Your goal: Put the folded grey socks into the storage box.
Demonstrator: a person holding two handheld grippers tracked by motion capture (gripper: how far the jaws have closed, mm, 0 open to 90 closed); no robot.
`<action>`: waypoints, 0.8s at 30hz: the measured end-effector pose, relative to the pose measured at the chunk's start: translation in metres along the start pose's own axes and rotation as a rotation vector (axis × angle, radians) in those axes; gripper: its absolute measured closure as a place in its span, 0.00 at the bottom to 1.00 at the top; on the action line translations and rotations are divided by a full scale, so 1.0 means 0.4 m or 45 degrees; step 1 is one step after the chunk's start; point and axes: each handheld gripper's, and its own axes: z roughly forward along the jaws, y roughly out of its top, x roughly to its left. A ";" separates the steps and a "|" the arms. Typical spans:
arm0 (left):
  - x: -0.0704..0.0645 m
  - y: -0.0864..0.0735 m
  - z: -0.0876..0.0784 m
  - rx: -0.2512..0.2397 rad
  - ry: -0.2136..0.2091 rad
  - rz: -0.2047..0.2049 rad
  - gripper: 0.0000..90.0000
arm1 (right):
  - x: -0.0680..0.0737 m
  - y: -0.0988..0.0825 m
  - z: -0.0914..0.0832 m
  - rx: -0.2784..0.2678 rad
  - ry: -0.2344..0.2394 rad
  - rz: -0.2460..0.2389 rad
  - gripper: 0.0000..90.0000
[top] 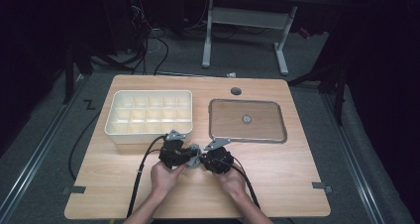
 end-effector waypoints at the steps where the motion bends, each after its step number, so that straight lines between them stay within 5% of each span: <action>1: 0.002 0.000 0.002 0.004 0.001 0.004 0.93 | 0.000 0.001 0.001 0.003 0.000 0.001 0.87; 16: 0.034 -0.011 0.044 0.028 0.008 0.027 0.89 | -0.003 0.001 0.000 -0.002 0.019 -0.026 0.85; 24: 0.036 -0.012 0.048 0.028 0.012 0.028 0.89 | 0.040 -0.014 -0.046 -0.085 0.068 -0.032 0.83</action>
